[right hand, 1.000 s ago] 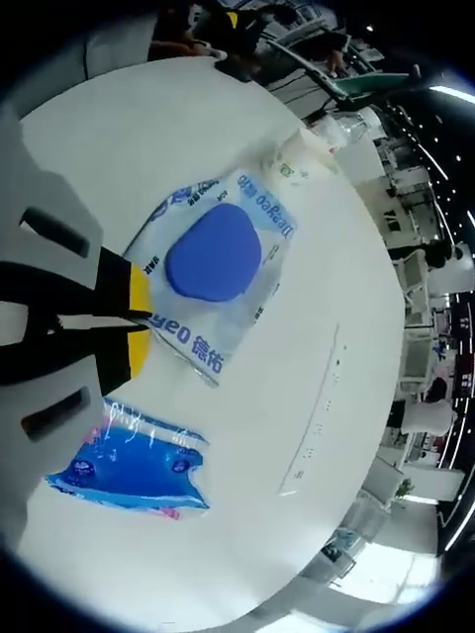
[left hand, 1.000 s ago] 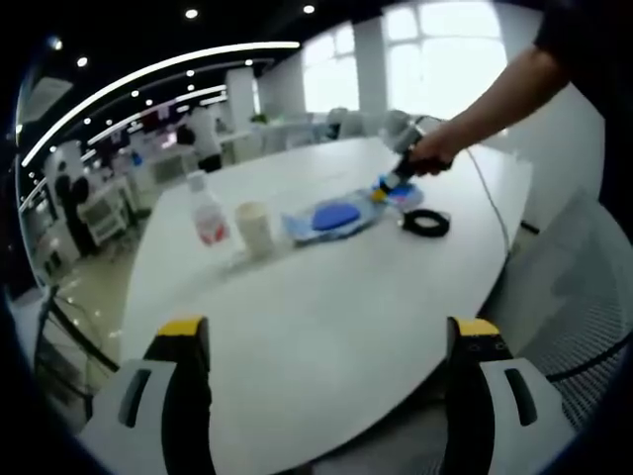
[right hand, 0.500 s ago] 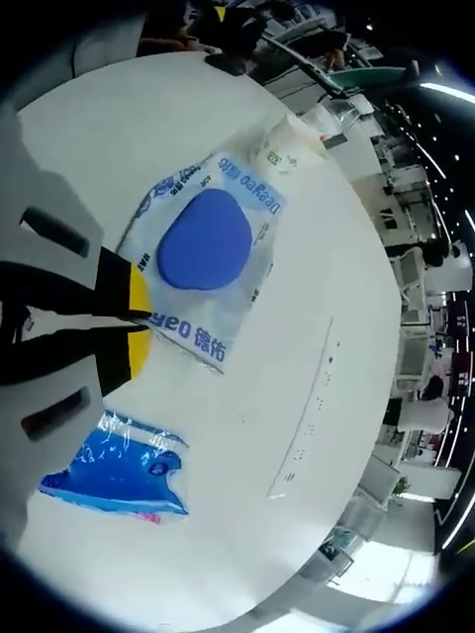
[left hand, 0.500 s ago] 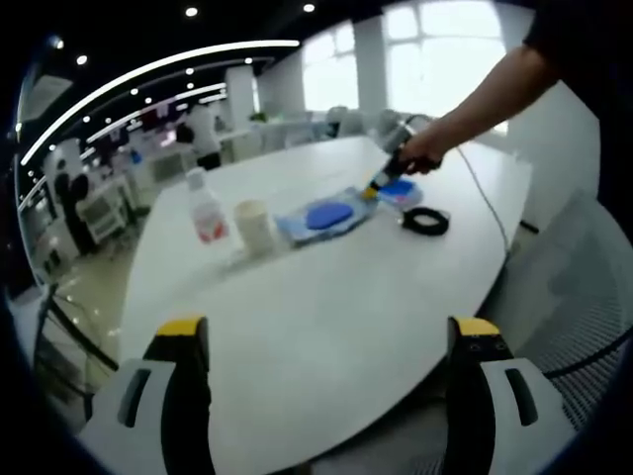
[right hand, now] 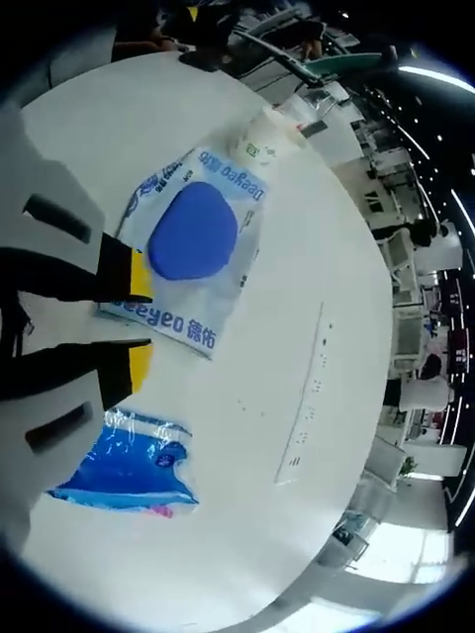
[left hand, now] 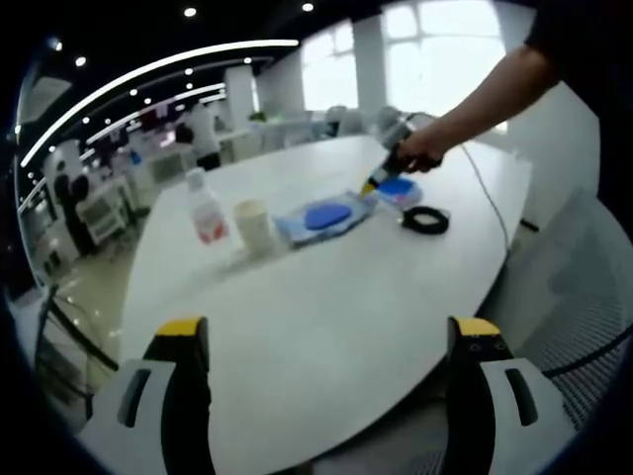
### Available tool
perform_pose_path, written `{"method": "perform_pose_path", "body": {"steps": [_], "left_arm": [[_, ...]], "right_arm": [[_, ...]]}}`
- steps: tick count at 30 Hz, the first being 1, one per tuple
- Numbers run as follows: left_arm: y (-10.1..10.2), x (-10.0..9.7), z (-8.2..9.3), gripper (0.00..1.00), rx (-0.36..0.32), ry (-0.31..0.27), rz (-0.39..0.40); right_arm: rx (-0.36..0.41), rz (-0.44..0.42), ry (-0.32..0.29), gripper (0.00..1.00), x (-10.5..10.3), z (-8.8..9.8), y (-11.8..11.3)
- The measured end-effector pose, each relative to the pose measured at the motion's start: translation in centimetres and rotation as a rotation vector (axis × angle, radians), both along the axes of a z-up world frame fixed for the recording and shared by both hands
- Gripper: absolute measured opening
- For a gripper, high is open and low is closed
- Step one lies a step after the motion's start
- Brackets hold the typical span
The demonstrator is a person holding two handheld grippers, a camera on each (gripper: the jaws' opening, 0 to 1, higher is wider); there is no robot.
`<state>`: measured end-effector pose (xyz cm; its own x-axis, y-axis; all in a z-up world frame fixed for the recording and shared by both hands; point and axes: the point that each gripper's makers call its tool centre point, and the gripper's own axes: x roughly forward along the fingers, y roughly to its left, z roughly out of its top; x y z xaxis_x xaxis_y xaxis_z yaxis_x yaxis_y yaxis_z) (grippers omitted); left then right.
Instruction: Arrange the tabletop items into an orderly group along one side of the table until the central work area is clear of visible clutter.
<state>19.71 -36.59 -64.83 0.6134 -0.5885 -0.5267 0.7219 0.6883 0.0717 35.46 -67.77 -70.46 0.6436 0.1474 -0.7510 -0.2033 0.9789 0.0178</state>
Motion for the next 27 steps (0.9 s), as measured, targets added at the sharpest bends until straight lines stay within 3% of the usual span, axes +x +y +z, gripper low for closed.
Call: {"method": "perform_pose_path", "body": {"steps": [8, 11, 27], "left_arm": [[-0.1, 0.0, 0.3, 0.97, -0.018, -0.011, -0.001], [-0.1, 0.0, 0.4, 0.97, -0.010, -0.018, -0.005], [-0.4, -0.2, 0.6, 0.97, -0.024, -0.017, -0.017]], "right_arm": [[0.017, -0.026, -0.022, 0.35, -2.3, 2.5, 1.2], [0.019, -0.024, -0.013, 0.40, -0.5, 1.4, -0.5], [-0.010, -0.012, -0.026, 0.57, -0.2, 2.0, -3.0]]}}
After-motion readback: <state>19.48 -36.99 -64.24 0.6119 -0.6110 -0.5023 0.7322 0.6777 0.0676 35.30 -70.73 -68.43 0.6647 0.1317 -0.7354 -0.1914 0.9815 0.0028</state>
